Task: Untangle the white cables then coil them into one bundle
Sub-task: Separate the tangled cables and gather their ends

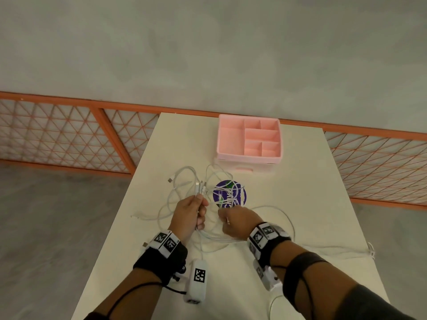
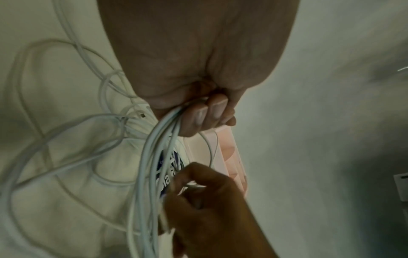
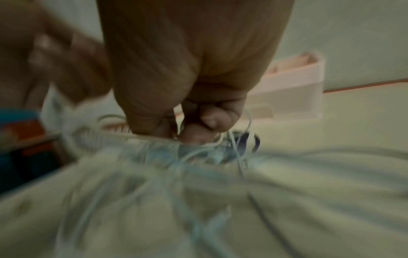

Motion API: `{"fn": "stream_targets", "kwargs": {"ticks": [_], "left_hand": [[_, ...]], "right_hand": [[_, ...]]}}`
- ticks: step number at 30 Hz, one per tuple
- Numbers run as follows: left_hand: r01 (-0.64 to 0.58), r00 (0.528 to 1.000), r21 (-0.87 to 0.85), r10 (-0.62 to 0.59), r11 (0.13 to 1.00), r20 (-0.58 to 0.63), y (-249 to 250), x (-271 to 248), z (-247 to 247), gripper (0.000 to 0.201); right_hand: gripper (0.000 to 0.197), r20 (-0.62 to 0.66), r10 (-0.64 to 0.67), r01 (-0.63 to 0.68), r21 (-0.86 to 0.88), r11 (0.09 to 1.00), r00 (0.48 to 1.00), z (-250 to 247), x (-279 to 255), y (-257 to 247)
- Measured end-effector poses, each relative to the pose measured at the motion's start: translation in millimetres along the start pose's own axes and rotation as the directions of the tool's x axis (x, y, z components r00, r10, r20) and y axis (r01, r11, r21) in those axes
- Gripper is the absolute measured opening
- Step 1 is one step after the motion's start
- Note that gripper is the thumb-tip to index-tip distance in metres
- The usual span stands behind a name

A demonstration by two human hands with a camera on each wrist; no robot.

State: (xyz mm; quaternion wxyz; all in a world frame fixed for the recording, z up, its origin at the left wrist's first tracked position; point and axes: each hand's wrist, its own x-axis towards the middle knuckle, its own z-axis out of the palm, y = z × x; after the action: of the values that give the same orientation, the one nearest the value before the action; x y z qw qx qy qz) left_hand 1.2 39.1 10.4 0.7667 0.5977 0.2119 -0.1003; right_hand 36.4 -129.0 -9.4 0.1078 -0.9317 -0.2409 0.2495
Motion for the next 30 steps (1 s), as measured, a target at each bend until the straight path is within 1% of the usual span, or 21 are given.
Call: {"fn": "stream_targets", "kwargs": {"ticks": [3,5,7,8,9,11,14,16,17,18,19,20,21,25,27,30], "left_hand": [[-0.013,1.000,-0.042,0.013,0.999,-0.012,10,6,5,0.035],[-0.030,1.000,-0.057,0.030,0.998,-0.010,16,9,12,0.035],[-0.053,0.999,-0.065,0.054,0.996,0.009,23,11,18,0.034],[-0.063,0.998,-0.067,0.065,0.996,0.017,26,12,21,0.035],[-0.073,0.997,-0.067,0.074,0.995,0.023,29,12,24,0.035],[-0.086,0.996,-0.066,0.087,0.994,0.018,34,15,28,0.035],[-0.097,0.995,-0.086,0.098,0.992,0.014,40,18,31,0.035],[-0.108,0.994,-0.101,0.111,0.989,0.019,43,18,33,0.036],[-0.114,0.993,-0.104,0.116,0.988,0.023,44,18,35,0.036],[-0.118,0.992,-0.107,0.122,0.987,0.028,45,18,36,0.035],[-0.122,0.991,-0.108,0.126,0.987,0.036,47,18,38,0.035],[-0.126,0.990,-0.109,0.131,0.986,0.044,48,18,40,0.035],[-0.128,0.989,-0.111,0.135,0.986,0.054,49,19,42,0.035],[-0.110,0.988,-0.146,0.125,0.983,0.095,55,17,50,0.034],[-0.099,0.986,-0.165,0.119,0.981,0.115,59,16,54,0.032],[-0.067,0.985,-0.204,0.098,0.977,0.144,61,14,59,0.027]], "right_hand": [[0.009,-0.161,0.006,0.037,0.260,0.965,0.987,-44,-12,12],[0.009,-0.298,0.077,0.064,0.436,0.898,0.952,-74,-21,17],[0.008,-0.386,0.161,0.104,0.581,0.807,0.908,-101,-30,22],[0.009,-0.432,0.193,0.140,0.626,0.767,0.881,-113,-34,25],[0.011,-0.486,0.219,0.184,0.651,0.736,0.846,-124,-39,29],[0.013,-0.592,0.271,0.277,0.670,0.689,0.759,-147,-47,37],[0.019,-0.692,0.356,0.401,0.680,0.614,0.628,-179,-59,46],[0.020,-0.754,0.366,0.488,0.641,0.593,0.546,-197,-67,48],[0.019,-0.778,0.365,0.527,0.620,0.582,0.512,-205,-71,48],[0.015,-0.791,0.364,0.556,0.607,0.568,0.491,-209,-72,48],[0.013,-0.795,0.362,0.575,0.603,0.553,0.486,-212,-73,47],[0.014,-0.793,0.358,0.584,0.607,0.539,0.493,-211,-72,46],[0.017,-0.783,0.351,0.583,0.619,0.526,0.514,-209,-70,46],[0.028,-0.697,0.353,0.539,0.711,0.451,0.624,-187,-61,43],[0.028,-0.649,0.355,0.512,0.755,0.410,0.673,-174,-57,40],[0.025,-0.583,0.338,0.458,0.803,0.383,0.739,-152,-50,32]]}}
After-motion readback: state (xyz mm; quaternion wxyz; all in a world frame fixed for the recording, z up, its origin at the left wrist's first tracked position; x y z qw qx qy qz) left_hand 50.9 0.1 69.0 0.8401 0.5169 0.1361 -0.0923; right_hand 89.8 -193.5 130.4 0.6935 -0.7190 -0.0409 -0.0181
